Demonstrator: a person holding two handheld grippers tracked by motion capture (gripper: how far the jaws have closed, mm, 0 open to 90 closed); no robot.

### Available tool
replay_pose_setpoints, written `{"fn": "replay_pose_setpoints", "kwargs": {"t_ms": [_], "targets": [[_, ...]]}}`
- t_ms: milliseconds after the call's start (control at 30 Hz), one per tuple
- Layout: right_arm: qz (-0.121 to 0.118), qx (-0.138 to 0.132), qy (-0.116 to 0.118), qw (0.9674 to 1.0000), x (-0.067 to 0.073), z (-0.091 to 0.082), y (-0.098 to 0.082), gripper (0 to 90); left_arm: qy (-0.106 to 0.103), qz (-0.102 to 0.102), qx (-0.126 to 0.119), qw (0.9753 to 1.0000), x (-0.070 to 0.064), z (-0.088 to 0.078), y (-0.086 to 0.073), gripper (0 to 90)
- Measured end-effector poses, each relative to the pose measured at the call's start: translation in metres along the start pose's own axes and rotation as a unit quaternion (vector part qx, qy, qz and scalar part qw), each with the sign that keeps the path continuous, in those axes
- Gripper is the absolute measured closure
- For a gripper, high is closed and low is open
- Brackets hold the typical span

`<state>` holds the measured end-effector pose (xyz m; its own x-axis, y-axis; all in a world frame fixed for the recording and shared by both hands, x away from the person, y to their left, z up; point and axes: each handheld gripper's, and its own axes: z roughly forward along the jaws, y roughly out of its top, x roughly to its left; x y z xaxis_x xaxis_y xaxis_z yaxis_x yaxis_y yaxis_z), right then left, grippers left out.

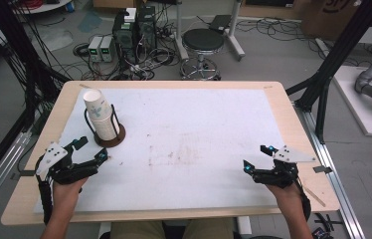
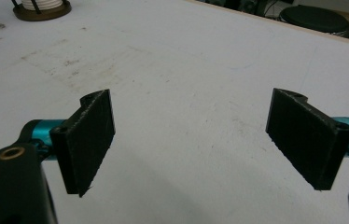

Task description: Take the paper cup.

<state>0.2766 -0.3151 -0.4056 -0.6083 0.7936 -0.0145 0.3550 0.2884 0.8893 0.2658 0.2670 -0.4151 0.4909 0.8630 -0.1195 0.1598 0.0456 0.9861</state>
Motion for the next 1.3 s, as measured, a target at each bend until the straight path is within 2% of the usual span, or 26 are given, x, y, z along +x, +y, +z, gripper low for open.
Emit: {"fn": "replay_pose_setpoints", "kwargs": {"t_ms": [500, 600, 833, 1033, 1200, 1300], "targets": [[0.002, 0.001, 0.009, 1.0, -0.003, 0.001, -0.002, 15.6, 0.002, -0.008, 0.006, 0.9999, 0.003, 0.002, 0.0, 14.9], [0.003, 0.009, 0.013, 0.9999, -0.003, 0.0, -0.001, 15.6, 0.002, -0.004, 0.002, 1.0, 0.004, 0.001, 0.003, 14.9], [0.006, 0.008, 0.018, 0.9998, 0.0, -0.002, 0.001, 15.5, 0.003, -0.01, -0.008, 0.9999, 0.006, -0.005, 0.012, 14.9], [0.002, 0.014, 0.026, 0.9996, 0.002, 0.001, 0.003, 15.5, 0.006, 0.003, -0.008, 0.9999, 0.012, -0.004, 0.03, 14.9], [0.002, 0.021, 0.033, 0.9993, 0.0, 0.003, 0.001, 15.6, 0.005, 0.015, -0.01, 0.9998, 0.019, 0.002, 0.055, 14.9], [0.007, 0.02, 0.033, 0.9992, 0.0, 0.002, 0.002, 15.5, 0.007, 0.014, -0.011, 0.9998, 0.024, 0.006, 0.069, 14.9]]}}
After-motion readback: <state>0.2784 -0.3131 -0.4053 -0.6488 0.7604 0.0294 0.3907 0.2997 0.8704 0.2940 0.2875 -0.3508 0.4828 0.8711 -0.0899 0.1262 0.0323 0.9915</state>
